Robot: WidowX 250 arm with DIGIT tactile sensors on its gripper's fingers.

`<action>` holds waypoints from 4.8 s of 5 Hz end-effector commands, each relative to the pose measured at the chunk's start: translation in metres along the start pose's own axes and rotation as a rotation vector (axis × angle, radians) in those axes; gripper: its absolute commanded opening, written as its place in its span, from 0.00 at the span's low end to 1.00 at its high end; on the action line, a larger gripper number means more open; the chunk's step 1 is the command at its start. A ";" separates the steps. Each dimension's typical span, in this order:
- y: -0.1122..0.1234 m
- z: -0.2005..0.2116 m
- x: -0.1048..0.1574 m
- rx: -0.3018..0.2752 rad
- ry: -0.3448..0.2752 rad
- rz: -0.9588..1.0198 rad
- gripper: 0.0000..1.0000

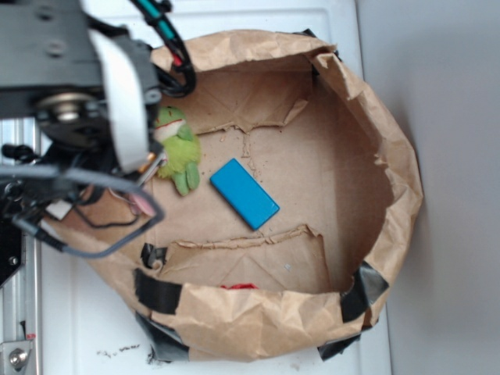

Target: Grab the pink bunny.

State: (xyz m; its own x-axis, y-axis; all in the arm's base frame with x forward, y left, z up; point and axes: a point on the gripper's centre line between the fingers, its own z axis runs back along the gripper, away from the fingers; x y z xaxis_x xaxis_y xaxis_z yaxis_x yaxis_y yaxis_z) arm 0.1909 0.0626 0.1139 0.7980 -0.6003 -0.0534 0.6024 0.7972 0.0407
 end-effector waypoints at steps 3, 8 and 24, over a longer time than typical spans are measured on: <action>0.057 -0.023 0.009 0.093 0.042 0.140 1.00; 0.036 -0.067 0.031 0.074 0.027 0.131 1.00; 0.034 0.062 0.049 0.069 -0.400 0.765 0.00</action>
